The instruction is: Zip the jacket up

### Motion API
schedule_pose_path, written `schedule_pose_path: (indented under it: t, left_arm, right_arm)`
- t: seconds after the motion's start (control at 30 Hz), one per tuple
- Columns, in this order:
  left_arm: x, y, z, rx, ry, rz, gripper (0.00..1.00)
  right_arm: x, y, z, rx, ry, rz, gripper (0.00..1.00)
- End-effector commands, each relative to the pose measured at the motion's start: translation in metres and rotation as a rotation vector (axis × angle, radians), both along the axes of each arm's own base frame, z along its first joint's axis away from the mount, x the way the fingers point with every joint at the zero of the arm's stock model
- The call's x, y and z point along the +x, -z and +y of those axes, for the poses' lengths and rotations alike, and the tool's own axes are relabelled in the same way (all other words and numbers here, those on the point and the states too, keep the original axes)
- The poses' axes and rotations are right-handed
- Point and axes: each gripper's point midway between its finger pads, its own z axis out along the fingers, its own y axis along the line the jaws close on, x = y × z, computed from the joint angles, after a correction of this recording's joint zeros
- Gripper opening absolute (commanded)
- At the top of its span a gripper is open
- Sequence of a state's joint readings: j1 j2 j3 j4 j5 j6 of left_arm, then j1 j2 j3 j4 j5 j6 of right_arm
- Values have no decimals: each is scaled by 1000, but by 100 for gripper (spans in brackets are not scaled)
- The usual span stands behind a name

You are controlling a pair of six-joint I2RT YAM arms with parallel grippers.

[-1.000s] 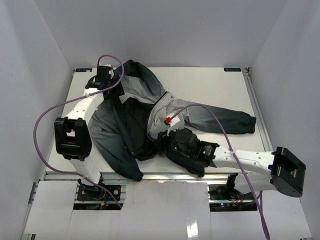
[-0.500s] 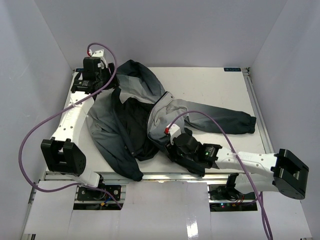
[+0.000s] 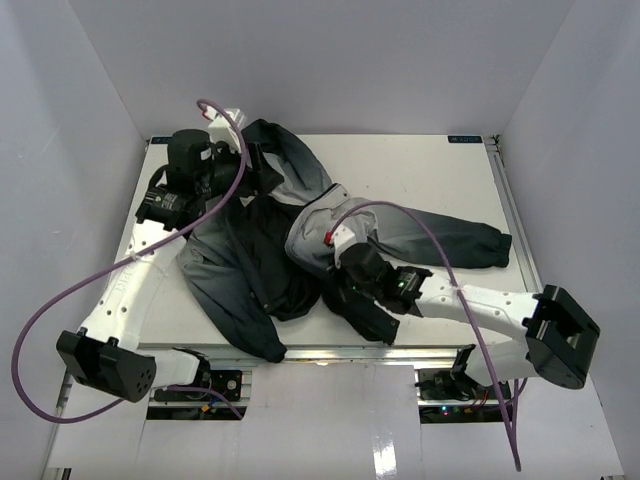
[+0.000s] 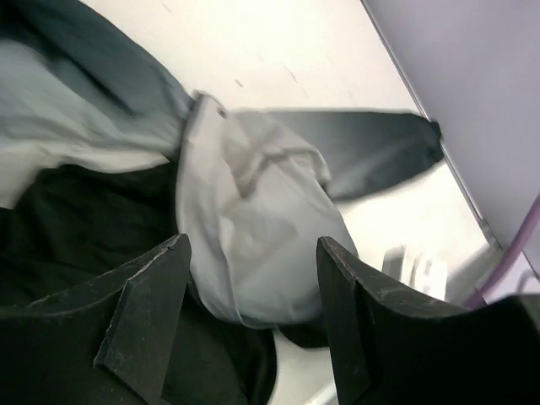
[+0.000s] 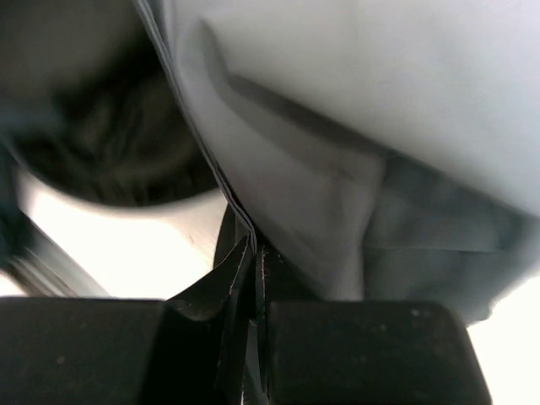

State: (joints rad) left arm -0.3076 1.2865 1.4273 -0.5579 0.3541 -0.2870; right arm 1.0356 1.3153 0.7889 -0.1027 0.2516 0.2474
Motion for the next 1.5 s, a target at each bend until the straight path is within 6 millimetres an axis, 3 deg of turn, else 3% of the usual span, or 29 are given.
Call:
schedule_pose_path:
  t: [0.0,0.27,0.4,0.53,0.93,1.13,1.4,1.47]
  left_arm:
    - [-36,15,-42,-111,196,58,71]
    - [-62,34,-72,-177,354,95,68]
    - [-79,36,-89,-250,456,111,67]
    - [-86,62,-98,-271,477,163,67]
    - [-120,90,-130,-318,582,220,66]
    - [-116,107,-142,-289,533,252,67]
    - [-104,139,-140,-249,432,294,64]
    - [-104,139,-143,-259,438,284,64]
  right_arm:
    - [47,-92,-11,305,171,-80,8]
    - [68,-166,-35,542,303,-188,8]
    - [72,-186,-24,627,280,-185,8]
    - [73,-197,-9,718,247,-183,8]
    - [99,-192,-5,778,358,-198,8]
    - [100,-195,-6,813,370,-194,8]
    - [96,-195,-21,825,411,-216,8]
    - [94,-195,-22,825,408,-216,8]
